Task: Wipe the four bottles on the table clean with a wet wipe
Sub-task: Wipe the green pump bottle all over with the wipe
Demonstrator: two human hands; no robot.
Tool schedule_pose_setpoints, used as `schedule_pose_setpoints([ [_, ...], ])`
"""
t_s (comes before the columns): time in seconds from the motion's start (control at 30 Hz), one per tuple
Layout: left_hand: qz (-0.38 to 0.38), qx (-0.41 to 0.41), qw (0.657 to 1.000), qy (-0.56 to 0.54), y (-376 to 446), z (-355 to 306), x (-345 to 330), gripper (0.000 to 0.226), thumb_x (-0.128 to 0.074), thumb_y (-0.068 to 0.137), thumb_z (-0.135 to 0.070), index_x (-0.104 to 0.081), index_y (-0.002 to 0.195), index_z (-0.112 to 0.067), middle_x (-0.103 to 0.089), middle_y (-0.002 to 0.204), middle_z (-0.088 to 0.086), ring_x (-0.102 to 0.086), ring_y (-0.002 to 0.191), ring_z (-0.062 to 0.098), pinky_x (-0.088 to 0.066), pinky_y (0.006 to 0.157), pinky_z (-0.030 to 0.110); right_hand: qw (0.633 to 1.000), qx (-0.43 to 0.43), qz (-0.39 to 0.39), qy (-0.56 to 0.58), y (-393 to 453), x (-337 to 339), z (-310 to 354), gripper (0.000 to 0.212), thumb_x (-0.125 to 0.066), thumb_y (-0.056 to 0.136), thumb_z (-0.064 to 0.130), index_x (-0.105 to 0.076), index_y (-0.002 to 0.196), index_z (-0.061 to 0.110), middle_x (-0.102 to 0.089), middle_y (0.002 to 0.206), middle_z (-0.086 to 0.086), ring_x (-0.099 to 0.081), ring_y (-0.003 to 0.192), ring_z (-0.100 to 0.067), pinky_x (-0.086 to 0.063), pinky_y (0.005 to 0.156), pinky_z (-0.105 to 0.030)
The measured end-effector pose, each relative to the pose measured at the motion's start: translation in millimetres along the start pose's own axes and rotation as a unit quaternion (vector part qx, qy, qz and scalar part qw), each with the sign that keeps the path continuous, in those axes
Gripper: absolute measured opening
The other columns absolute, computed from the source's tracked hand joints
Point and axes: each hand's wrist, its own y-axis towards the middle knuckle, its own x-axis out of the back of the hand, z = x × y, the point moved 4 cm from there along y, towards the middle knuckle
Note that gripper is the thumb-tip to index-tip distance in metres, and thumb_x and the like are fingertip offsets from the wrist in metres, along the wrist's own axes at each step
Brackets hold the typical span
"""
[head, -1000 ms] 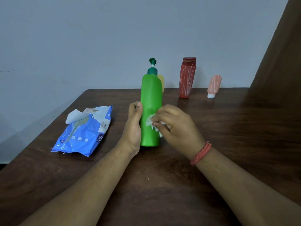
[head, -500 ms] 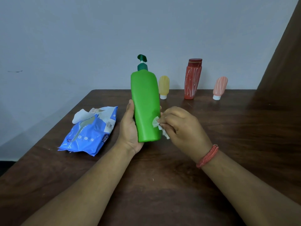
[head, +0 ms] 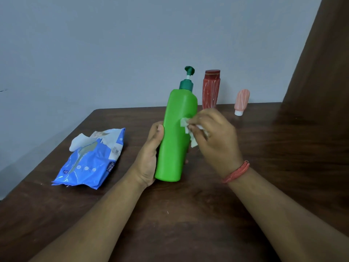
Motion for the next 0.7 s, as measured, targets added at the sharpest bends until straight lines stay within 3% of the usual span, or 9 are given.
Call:
schedule_pose_setpoints([
  [0.13, 0.02, -0.01, 0.997, 0.073, -1.8, -3.9, -7.5, 0.036, -0.047, 0.094, -0.042, -0.048, 0.12, -0.017, -0.068, 0.104, 0.011, -0.068, 0.081, 0.035, -0.06, 0.066, 0.051, 0.996, -0.075, -0.043, -0.004, 6.2, 16.9, -23.3, 0.006, -0.071, 0.086, 0.001, -0.073, 0.09, 0.005, -0.066, 0.092, -0.005, -0.057, 0.088, -0.007, -0.04, 0.083, -0.007],
  [0.27, 0.028, -0.005, 0.994, 0.102, -3.3, -5.8, -10.0, 0.035, -0.049, 0.092, -0.042, -0.049, 0.119, -0.021, -0.068, 0.107, 0.009, -0.07, 0.081, 0.034, -0.061, 0.064, 0.049, 0.985, -0.147, -0.085, 0.034, 7.1, 24.1, -38.3, 0.009, -0.07, 0.086, 0.001, -0.073, 0.089, 0.009, -0.066, 0.089, -0.002, -0.06, 0.085, -0.008, -0.046, 0.078, -0.013],
  [0.4, 0.031, -0.019, 0.99, 0.138, -5.7, -10.2, -10.0, 0.041, -0.058, 0.09, -0.047, -0.05, 0.121, -0.021, -0.065, 0.11, 0.013, -0.07, 0.079, 0.031, -0.06, 0.063, 0.042, 0.979, -0.138, -0.113, 0.097, 13.9, 32.0, -32.4, 0.012, -0.069, 0.088, 0.0, -0.072, 0.092, 0.01, -0.063, 0.09, 0.002, -0.058, 0.087, 0.004, -0.042, 0.081, -0.008],
  [0.47, 0.031, -0.04, 0.977, 0.205, -8.0, -13.8, -10.2, 0.03, -0.055, 0.09, -0.042, -0.052, 0.118, -0.029, -0.071, 0.099, -0.003, -0.069, 0.079, 0.018, -0.058, 0.063, 0.03, 0.974, -0.13, -0.133, 0.129, 17.8, 37.4, -33.1, 0.015, -0.069, 0.088, -0.001, -0.071, 0.093, 0.013, -0.065, 0.09, -0.001, -0.058, 0.088, 0.004, -0.039, 0.086, -0.005],
  [0.57, 0.05, -0.066, 0.954, 0.289, -11.2, -19.7, -15.0, 0.032, -0.065, 0.086, -0.042, -0.051, 0.115, -0.042, -0.07, 0.103, -0.019, -0.066, 0.095, 0.0, -0.052, 0.075, 0.018, 0.943, -0.191, -0.121, 0.244, 17.4, 33.7, -41.6, 0.023, -0.067, 0.09, 0.002, -0.068, 0.094, 0.025, -0.067, 0.091, -0.002, -0.061, 0.087, -0.003, -0.047, 0.084, -0.016],
  [0.63, 0.051, -0.083, 0.938, 0.333, -11.5, -23.4, -15.6, 0.05, -0.075, 0.073, -0.058, -0.049, 0.115, -0.049, -0.064, 0.113, -0.022, -0.061, 0.113, 0.002, -0.05, 0.089, 0.021, 0.925, -0.207, -0.103, 0.302, 16.5, 29.9, -43.3, 0.024, -0.066, 0.091, 0.001, -0.069, 0.096, 0.024, -0.067, 0.091, 0.002, -0.062, 0.086, -0.004, -0.05, 0.081, -0.021],
  [0.7, 0.05, -0.097, 0.925, 0.364, -10.2, -26.3, -13.4, 0.06, -0.079, 0.063, -0.069, -0.048, 0.113, -0.057, -0.061, 0.117, -0.023, -0.059, 0.119, 0.008, -0.049, 0.097, 0.027, 0.917, -0.198, -0.092, 0.332, 17.9, 29.2, -42.5, 0.025, -0.065, 0.091, 0.0, -0.07, 0.096, 0.024, -0.068, 0.09, 0.006, -0.062, 0.087, -0.005, -0.05, 0.081, -0.022],
])
